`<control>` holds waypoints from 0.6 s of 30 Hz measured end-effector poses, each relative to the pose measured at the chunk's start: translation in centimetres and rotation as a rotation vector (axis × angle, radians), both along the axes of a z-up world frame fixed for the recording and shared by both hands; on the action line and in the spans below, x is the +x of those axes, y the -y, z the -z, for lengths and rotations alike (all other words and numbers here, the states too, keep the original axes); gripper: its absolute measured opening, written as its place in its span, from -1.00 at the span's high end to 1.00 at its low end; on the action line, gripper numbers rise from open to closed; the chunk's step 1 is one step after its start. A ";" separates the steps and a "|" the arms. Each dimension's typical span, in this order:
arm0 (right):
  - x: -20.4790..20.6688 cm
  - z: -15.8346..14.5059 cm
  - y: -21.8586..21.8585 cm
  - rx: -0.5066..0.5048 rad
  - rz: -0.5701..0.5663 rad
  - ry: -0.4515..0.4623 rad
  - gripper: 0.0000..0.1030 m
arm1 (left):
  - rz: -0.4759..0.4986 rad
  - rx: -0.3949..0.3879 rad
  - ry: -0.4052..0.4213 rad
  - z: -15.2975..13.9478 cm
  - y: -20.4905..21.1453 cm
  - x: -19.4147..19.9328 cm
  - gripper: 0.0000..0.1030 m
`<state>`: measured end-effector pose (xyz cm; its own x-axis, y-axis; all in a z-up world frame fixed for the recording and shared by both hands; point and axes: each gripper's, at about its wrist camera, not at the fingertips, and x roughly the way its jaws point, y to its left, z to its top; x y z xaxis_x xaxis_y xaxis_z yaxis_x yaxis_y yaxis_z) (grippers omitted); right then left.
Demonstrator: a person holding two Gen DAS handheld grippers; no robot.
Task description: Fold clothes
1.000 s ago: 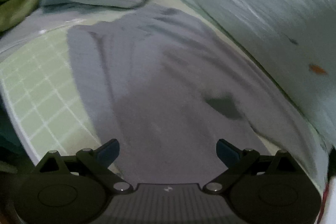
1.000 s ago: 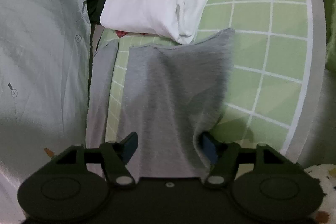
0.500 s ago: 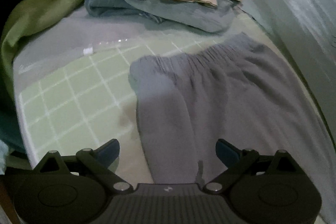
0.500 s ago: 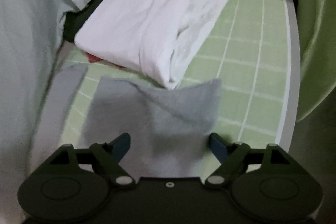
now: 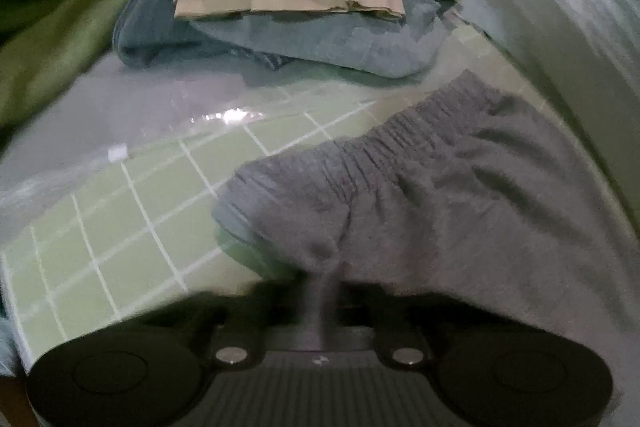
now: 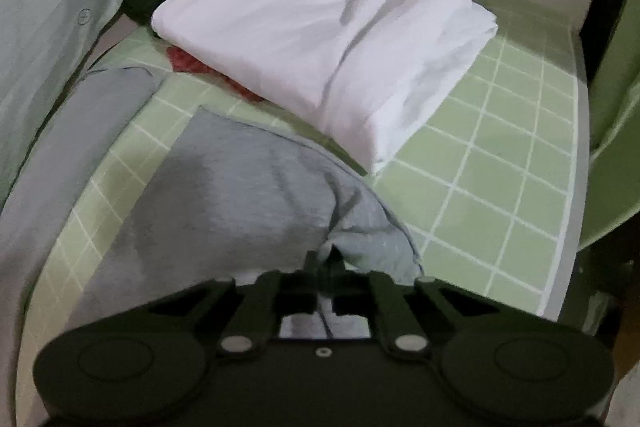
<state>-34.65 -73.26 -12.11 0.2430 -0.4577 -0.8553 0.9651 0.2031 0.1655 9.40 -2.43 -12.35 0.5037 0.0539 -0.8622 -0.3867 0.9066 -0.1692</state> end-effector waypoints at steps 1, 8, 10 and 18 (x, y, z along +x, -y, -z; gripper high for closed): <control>-0.1 -0.2 -0.1 -0.006 -0.004 0.005 0.92 | -0.014 -0.020 0.011 -0.1 -0.2 -0.2 0.95; -3.2 -2.2 -0.9 -0.069 0.008 0.044 0.94 | -0.034 0.000 0.119 -2.2 -0.8 -3.5 0.96; -4.4 -2.9 -1.3 -0.085 0.016 0.065 0.94 | -0.035 0.002 0.138 -2.8 -1.3 -5.1 0.96; -8.6 -4.8 -3.3 -0.153 -0.003 0.081 0.94 | -0.069 0.050 0.182 -6.0 -5.3 -11.7 0.96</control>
<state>-43.21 -69.99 -7.27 0.3099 -0.5801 -0.7533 0.9492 0.2350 0.2095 -2.26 2.91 -6.37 0.6448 0.1337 -0.7526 -0.4149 0.8882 -0.1976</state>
